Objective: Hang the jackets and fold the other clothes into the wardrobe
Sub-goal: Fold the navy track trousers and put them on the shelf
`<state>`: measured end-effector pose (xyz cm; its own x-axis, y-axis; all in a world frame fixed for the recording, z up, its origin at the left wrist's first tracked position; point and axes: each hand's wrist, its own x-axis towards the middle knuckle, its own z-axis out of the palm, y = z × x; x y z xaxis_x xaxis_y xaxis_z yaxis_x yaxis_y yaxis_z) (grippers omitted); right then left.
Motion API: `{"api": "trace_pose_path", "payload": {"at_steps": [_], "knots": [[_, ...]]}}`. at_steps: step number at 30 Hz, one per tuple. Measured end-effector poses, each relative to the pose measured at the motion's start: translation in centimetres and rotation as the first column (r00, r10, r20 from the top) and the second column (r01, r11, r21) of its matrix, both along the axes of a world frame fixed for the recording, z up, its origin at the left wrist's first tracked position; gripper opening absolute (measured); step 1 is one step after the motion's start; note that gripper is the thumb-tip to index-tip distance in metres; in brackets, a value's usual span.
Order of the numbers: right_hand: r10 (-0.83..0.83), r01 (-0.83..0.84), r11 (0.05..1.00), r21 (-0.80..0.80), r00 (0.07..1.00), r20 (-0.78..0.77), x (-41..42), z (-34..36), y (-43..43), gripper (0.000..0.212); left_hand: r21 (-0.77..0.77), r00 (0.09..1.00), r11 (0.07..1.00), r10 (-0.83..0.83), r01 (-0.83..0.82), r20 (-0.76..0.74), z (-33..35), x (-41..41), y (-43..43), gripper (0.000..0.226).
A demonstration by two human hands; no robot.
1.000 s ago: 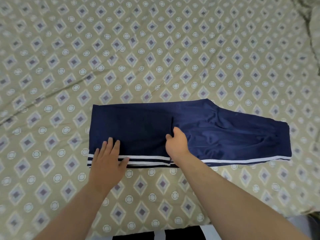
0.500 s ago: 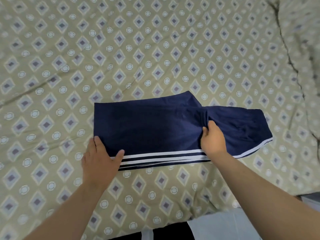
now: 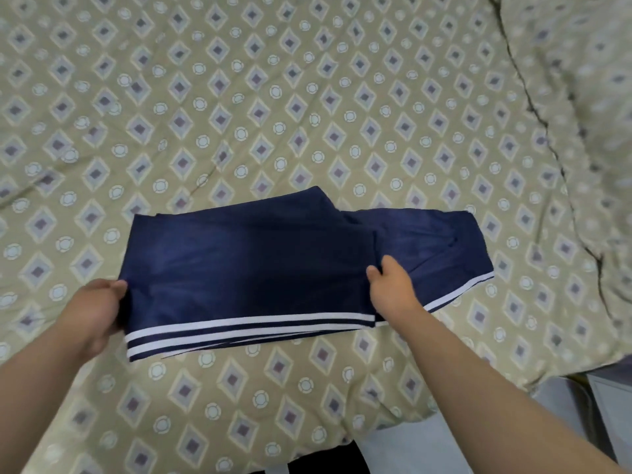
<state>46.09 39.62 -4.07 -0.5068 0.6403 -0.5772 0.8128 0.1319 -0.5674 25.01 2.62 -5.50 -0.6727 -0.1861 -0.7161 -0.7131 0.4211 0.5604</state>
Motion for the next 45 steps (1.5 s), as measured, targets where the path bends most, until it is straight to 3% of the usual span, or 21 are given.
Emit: {"api": "trace_pose_path", "payload": {"at_steps": [4, 8, 11, 14, 17, 20, 23, 26, 29, 31, 34, 36, 38, 40, 45], "knots": [[-0.070, 0.061, 0.981, -0.182, 0.997, -0.040, -1.4, -0.8, -2.2, 0.035, 0.174, 0.988, 0.984, 0.009, -0.036, 0.151, -1.0, -0.5, -5.0, 0.034], [-0.143, 0.125, 0.977, -0.170, 0.985, -0.096, -1.2, -0.9, -1.7, 0.030, 0.289, 0.973, 0.957, -0.055, -0.012, 0.223, -1.4, -0.1, -5.6, 0.040], [-0.119, 0.119, 0.993, -0.006, 0.983, -0.142, -0.4, -0.6, -0.2, 0.021, 0.315, 0.971, 0.944, -0.157, 0.094, 0.180, -0.8, 0.0, -3.3, 0.034], [-0.143, 0.162, 0.976, 0.147, 0.981, -0.129, 0.4, -0.5, 2.2, 0.028, 0.254, 0.983, 0.957, -0.165, 0.138, 0.087, -0.3, 0.4, -0.4, 0.027], [-0.058, 0.067, 0.979, 0.190, 0.997, -0.051, 1.3, -0.6, 3.9, 0.031, 0.204, 0.989, 0.968, -0.149, 0.143, 0.013, -0.1, 1.2, 2.0, 0.027], [0.016, 0.003, 0.965, 0.263, 0.997, -0.069, 2.0, -0.3, 5.0, 0.036, 0.180, 0.996, 0.980, -0.082, 0.085, -0.026, 0.0, 1.9, 3.4, 0.007], [-0.033, 0.075, 0.901, 0.426, 0.994, -0.106, 2.9, 0.2, 7.7, 0.032, 0.147, 0.991, 0.980, -0.128, 0.134, -0.046, -0.5, 2.5, 4.0, 0.022], [-0.070, 0.011, 0.865, 0.501, 0.993, 0.099, 4.3, -0.6, 10.9, 0.028, 0.108, 0.984, 0.979, -0.168, 0.174, -0.065, -0.6, 2.8, 5.1, 0.019], [-0.086, -0.026, 0.919, 0.392, 0.960, 0.267, 5.1, -1.9, 12.2, 0.033, 0.061, 0.981, 0.982, -0.171, 0.178, -0.094, -0.5, 3.0, 6.0, 0.022], [-0.096, 0.023, 0.946, 0.322, 0.972, 0.213, 5.3, -2.4, 12.4, 0.029, 0.034, 0.979, 0.982, -0.182, 0.185, -0.094, -0.5, 2.9, 6.5, 0.028], [-0.170, 0.145, 0.967, 0.208, 0.980, 0.104, 5.6, -2.1, 12.8, 0.034, 0.126, 0.983, 0.975, -0.185, 0.184, -0.001, -0.5, 3.1, 7.5, 0.015], [-0.276, 0.274, 0.961, 0.032, 0.960, 0.051, 5.7, -1.4, 13.2, 0.041, 0.156, 0.989, 0.977, -0.149, 0.144, 0.020, -0.5, 3.0, 8.0, 0.010], [-0.345, 0.347, 0.920, -0.181, 0.938, 0.042, 5.7, -1.0, 13.6, 0.034, 0.129, 0.989, 0.981, -0.143, 0.147, -0.037, -0.5, 2.6, 8.0, 0.008], [-0.323, 0.316, 0.900, -0.300, 0.946, 0.029, 5.4, -0.6, 13.3, 0.023, 0.065, 0.977, 0.984, -0.157, 0.168, -0.143, -0.1, 1.6, 7.1, 0.005], [-0.221, 0.209, 0.916, -0.344, 0.975, 0.004, 3.1, -1.4, 8.8, 0.026, -0.111, 0.953, 0.984, -0.161, 0.137, -0.256, 0.6, -0.8, 2.3, 0.006]]}}
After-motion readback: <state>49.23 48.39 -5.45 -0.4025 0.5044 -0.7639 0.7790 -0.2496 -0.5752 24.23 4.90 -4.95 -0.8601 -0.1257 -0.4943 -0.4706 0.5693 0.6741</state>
